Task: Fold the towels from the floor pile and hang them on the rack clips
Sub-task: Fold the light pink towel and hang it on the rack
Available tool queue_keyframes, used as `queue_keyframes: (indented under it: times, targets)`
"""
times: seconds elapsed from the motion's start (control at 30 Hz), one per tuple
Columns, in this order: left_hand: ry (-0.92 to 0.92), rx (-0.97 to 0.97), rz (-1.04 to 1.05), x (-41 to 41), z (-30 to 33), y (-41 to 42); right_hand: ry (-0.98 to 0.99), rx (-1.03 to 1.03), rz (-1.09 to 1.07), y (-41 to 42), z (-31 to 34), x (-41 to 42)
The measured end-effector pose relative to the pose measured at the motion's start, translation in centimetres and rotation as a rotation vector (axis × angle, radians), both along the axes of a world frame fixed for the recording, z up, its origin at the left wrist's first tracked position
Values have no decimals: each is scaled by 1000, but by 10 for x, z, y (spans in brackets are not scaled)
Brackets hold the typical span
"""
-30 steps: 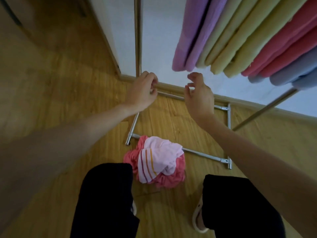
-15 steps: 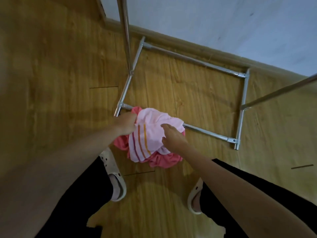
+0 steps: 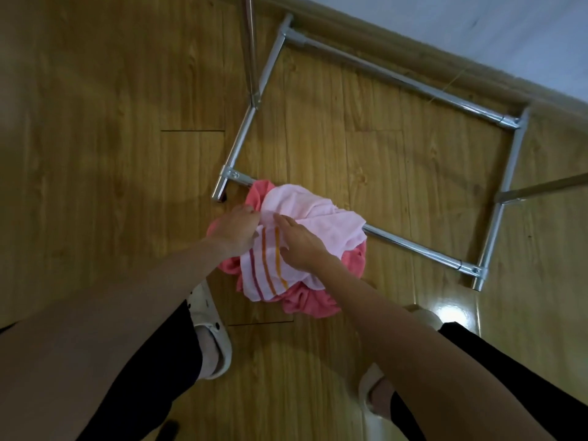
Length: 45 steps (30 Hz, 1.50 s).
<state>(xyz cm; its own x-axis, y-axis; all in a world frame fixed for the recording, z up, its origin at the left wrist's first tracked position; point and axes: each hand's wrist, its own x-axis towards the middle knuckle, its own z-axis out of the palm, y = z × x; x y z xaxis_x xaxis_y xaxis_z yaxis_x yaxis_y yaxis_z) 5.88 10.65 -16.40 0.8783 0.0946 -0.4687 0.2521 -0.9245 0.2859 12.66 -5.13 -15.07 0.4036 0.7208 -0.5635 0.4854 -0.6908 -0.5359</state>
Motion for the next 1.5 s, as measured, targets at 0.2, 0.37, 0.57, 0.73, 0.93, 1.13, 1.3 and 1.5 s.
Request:
queue_keyframes:
  times: [0.2,0.37,0.57,0.73,0.93,1.13,1.3,1.5]
  targets:
    - [81,-276,185,-5,38,-1,57,50,-49,-6,36,-3]
    - [7,-342,182,-5,102,-16,33,53,-106,-31,94,-9]
    - [-129,-376,11,-10,193,-40,-90,109,-125,-66,196,-19]
    - [-294,-567,225,-24,274,-61,-217,234,-268,-99,289,-36]
    - [-523,-691,246,-43,389,-88,-320,467,-314,-119,381,-57]
    - [-693,-797,207,-56,489,-112,10,760,-546,-131,452,-84]
    - [-818,-813,163,-70,540,-123,-29,900,-590,-139,497,-107]
    - [-839,-853,141,-90,570,-132,-112,957,-602,-142,527,-129]
